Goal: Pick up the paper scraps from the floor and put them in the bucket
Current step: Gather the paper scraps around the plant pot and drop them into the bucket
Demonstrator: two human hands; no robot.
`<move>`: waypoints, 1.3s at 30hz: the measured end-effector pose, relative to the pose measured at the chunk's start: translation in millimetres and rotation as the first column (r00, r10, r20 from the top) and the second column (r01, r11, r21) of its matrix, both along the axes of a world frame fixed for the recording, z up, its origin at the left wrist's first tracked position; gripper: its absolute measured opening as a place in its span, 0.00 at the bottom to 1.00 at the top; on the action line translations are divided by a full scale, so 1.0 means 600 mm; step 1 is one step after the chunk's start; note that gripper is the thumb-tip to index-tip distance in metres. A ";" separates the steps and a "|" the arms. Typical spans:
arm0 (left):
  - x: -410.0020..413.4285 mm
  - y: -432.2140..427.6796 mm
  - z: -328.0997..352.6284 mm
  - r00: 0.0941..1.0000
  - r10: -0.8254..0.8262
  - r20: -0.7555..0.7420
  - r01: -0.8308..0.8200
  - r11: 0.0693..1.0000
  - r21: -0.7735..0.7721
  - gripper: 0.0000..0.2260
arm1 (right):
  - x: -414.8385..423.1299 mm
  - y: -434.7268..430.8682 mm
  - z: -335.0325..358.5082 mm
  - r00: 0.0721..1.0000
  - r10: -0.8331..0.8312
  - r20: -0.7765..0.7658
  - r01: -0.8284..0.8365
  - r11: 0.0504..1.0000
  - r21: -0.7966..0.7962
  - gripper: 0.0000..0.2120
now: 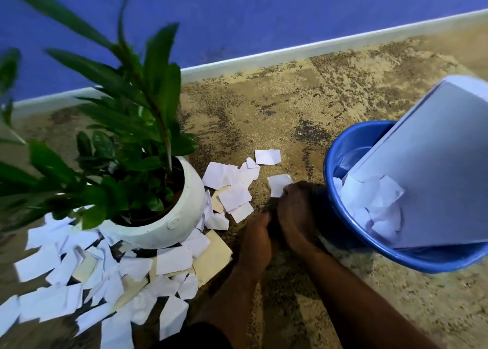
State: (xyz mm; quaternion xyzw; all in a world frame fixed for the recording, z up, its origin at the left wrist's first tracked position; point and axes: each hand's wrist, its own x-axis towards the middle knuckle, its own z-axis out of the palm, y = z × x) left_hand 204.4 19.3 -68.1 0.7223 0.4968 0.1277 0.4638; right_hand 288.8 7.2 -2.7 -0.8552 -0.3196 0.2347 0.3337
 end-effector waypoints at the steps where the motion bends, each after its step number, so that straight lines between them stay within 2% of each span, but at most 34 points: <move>1: -0.003 -0.006 0.006 1.000 0.008 -0.023 -0.009 0.999 -0.044 0.13 | -0.005 -0.003 0.008 0.999 -0.030 -0.021 0.030 1.000 0.004 0.13; 2: -0.009 -0.013 0.015 0.999 0.020 -0.048 -0.023 0.998 -0.063 0.12 | -0.011 -0.008 0.021 0.999 -0.044 -0.026 0.044 0.999 0.000 0.13; 4: -0.023 -0.032 0.036 0.992 0.122 -0.004 -0.122 0.988 -0.096 0.11 | -0.021 -0.023 0.056 0.994 -0.061 0.092 0.063 0.998 -0.016 0.11; 8: -0.052 -0.045 0.100 0.952 0.299 0.066 -0.284 0.943 -0.174 0.14 | -0.053 -0.069 0.121 0.982 0.004 0.188 -0.034 0.987 0.159 0.08; 12: -0.060 -0.038 0.183 0.897 0.396 0.198 -0.383 0.918 -0.099 0.03 | -0.067 -0.115 0.209 0.973 -0.120 0.199 0.032 0.916 0.399 0.07; 14: -0.045 -0.035 0.234 0.850 0.440 0.290 -0.427 0.897 -0.110 0.02 | -0.046 -0.139 0.251 0.960 -0.210 0.183 0.101 0.875 0.474 0.06; 16: -0.016 -0.036 0.281 0.823 0.413 0.391 -0.390 0.910 -0.140 0.03 | -0.009 -0.162 0.279 0.949 -0.302 0.087 0.219 0.834 0.506 0.05; 18: 0.021 -0.043 0.317 0.821 0.335 0.461 -0.314 0.941 -0.126 0.04 | 0.033 -0.180 0.293 0.926 -0.376 -0.005 0.330 0.807 0.489 0.04; 21: 0.078 -0.057 0.353 0.835 0.274 0.477 -0.225 0.961 -0.159 0.05 | 0.087 -0.195 0.302 0.901 -0.410 -0.141 0.427 0.783 0.453 0.05; 23: 0.109 -0.067 0.372 0.837 0.279 0.471 -0.190 0.955 -0.228 0.16 | 0.112 -0.207 0.303 0.901 -0.405 -0.157 0.432 0.796 0.424 0.06; 25: 0.129 -0.077 0.385 0.852 0.246 0.463 -0.162 0.963 -0.215 0.23 | 0.127 -0.216 0.303 0.911 -0.381 -0.159 0.412 0.820 0.398 0.05; 26: 0.135 -0.082 0.392 0.866 0.208 0.454 -0.136 0.973 -0.186 0.23 | 0.131 -0.221 0.304 0.918 -0.357 -0.171 0.396 0.828 0.397 0.05; 28: 0.142 -0.088 0.399 0.883 0.167 0.438 -0.105 0.981 -0.164 0.15 | 0.136 -0.229 0.307 0.933 -0.313 -0.177 0.359 0.847 0.394 0.05; 31: 0.148 -0.084 0.400 0.885 0.221 0.410 -0.169 0.973 -0.160 0.09 | 0.143 -0.237 0.312 0.931 -0.305 -0.201 0.362 0.842 0.401 0.06; 34: 0.147 -0.082 0.395 0.873 0.280 0.399 -0.243 0.959 -0.143 0.08 | 0.144 -0.241 0.315 0.923 -0.324 -0.208 0.383 0.828 0.410 0.06; 39: 0.153 -0.085 0.391 0.876 0.282 0.392 -0.253 0.959 -0.125 0.10 | 0.140 -0.239 0.317 0.908 -0.320 -0.270 0.405 0.836 0.370 0.05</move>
